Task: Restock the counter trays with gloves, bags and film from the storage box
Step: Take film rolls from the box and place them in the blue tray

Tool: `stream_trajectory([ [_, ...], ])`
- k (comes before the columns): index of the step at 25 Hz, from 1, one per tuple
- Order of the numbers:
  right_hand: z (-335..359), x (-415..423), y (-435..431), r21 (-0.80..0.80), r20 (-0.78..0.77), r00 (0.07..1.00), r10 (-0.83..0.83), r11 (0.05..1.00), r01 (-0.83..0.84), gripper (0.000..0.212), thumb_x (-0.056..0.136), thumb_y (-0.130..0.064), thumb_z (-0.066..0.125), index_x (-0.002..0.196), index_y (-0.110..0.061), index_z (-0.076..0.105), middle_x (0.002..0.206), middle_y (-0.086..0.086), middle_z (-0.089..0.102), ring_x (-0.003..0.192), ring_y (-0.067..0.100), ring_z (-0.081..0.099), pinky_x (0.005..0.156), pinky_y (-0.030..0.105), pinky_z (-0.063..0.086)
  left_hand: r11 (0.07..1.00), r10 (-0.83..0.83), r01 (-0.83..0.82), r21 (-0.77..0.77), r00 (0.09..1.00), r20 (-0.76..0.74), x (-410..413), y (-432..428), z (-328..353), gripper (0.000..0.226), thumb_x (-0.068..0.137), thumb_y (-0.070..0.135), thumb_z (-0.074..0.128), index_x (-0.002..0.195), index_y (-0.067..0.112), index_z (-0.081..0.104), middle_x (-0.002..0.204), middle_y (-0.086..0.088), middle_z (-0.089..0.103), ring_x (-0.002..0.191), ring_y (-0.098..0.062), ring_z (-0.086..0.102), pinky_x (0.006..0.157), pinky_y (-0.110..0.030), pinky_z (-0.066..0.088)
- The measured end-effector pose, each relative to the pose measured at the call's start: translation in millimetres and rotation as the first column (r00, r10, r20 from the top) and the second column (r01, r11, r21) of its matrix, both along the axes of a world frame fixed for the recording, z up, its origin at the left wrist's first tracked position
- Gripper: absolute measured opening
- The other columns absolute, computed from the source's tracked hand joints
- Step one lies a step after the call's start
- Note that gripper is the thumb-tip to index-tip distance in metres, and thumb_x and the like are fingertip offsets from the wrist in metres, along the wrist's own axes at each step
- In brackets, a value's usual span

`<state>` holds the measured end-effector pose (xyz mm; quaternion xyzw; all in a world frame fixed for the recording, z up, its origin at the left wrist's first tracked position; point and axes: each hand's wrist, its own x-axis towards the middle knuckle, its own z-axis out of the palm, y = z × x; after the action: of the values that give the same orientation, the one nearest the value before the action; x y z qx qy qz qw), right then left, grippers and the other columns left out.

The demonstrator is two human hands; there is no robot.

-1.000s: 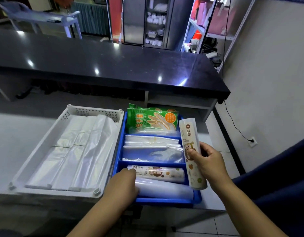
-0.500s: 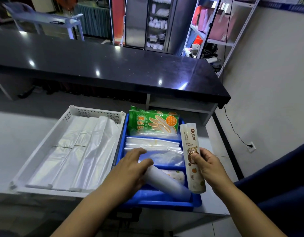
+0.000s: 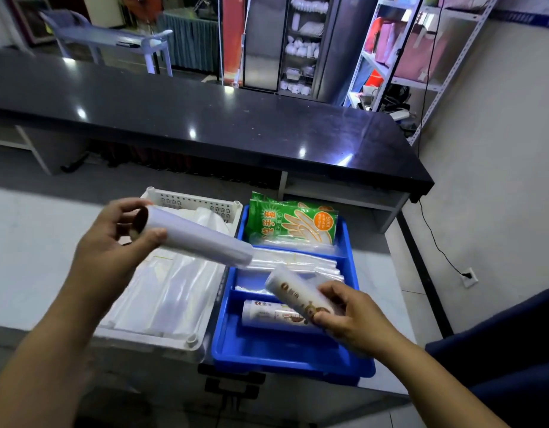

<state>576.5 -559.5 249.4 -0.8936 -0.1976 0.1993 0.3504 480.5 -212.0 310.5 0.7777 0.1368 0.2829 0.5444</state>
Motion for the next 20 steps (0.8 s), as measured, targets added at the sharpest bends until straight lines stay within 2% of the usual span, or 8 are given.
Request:
stream_trajectory([
  [2,-10,-1,10,-0.164,0.124,0.985,0.122,0.981,-0.101,0.042,0.074,-0.047,0.067,0.113,-0.039,0.053,0.114,-0.017,0.058,0.1,0.005,0.057,0.084,0.024,0.05,0.994,0.106,-0.106,0.018,0.994,-0.007,-9,6,2,0.035,0.072,0.031,0.069,0.097,0.05,0.056,0.092,0.016,0.059,0.083,0.001,0.056,0.08,-0.042,0.051],
  [5,-25,-6,28,-0.334,0.154,0.939,0.308,0.911,-0.244,0.051,0.077,-0.048,0.064,0.124,-0.031,0.052,0.12,-0.008,0.05,0.109,0.012,0.05,0.093,0.028,0.045,0.981,0.184,-0.185,-0.065,0.983,-0.012,-16,2,3,0.03,0.069,0.038,0.066,0.094,0.052,0.056,0.092,0.012,0.058,0.091,-0.018,0.058,0.09,-0.054,0.05],
  [8,-37,-11,38,-0.361,0.134,0.928,0.349,0.889,-0.282,0.055,0.077,-0.05,0.064,0.127,-0.029,0.051,0.12,-0.005,0.046,0.109,0.014,0.048,0.097,0.029,0.043,0.981,0.175,-0.177,-0.076,0.984,-0.036,-18,-6,3,0.029,0.07,0.038,0.065,0.091,0.054,0.054,0.098,0.002,0.058,0.095,-0.025,0.058,0.091,-0.056,0.05],
  [12,-43,-13,40,-0.4,0.157,0.915,0.372,0.871,-0.286,0.051,0.078,-0.048,0.063,0.124,-0.03,0.051,0.118,-0.008,0.047,0.107,0.012,0.047,0.093,0.028,0.044,0.988,0.117,-0.122,-0.092,0.991,-0.058,-16,-10,-2,0.03,0.075,0.031,0.068,0.093,0.051,0.055,0.099,0.004,0.059,0.098,-0.028,0.058,0.087,-0.05,0.052],
  [18,-33,-13,33,-0.291,0.21,0.948,0.239,0.941,-0.172,0.033,0.081,-0.036,0.066,0.113,-0.03,0.058,0.113,-0.009,0.058,0.1,0.008,0.055,0.086,0.022,0.046,0.995,0.048,-0.055,-0.082,0.994,-0.093,-4,-16,-14,0.032,0.082,0.019,0.067,0.098,0.045,0.056,0.097,0.005,0.06,0.084,-0.014,0.056,0.072,-0.029,0.046],
  [20,-22,-9,26,-0.125,0.325,0.942,0.083,0.991,-0.044,0.028,0.084,-0.029,0.065,0.111,-0.028,0.059,0.109,-0.009,0.06,0.096,0.004,0.056,0.083,0.02,0.049,0.995,-0.011,0.0,-0.096,0.993,-0.118,3,-26,-16,0.031,0.082,0.018,0.067,0.101,0.039,0.056,0.096,0.008,0.06,0.082,-0.011,0.056,0.067,-0.025,0.044],
])
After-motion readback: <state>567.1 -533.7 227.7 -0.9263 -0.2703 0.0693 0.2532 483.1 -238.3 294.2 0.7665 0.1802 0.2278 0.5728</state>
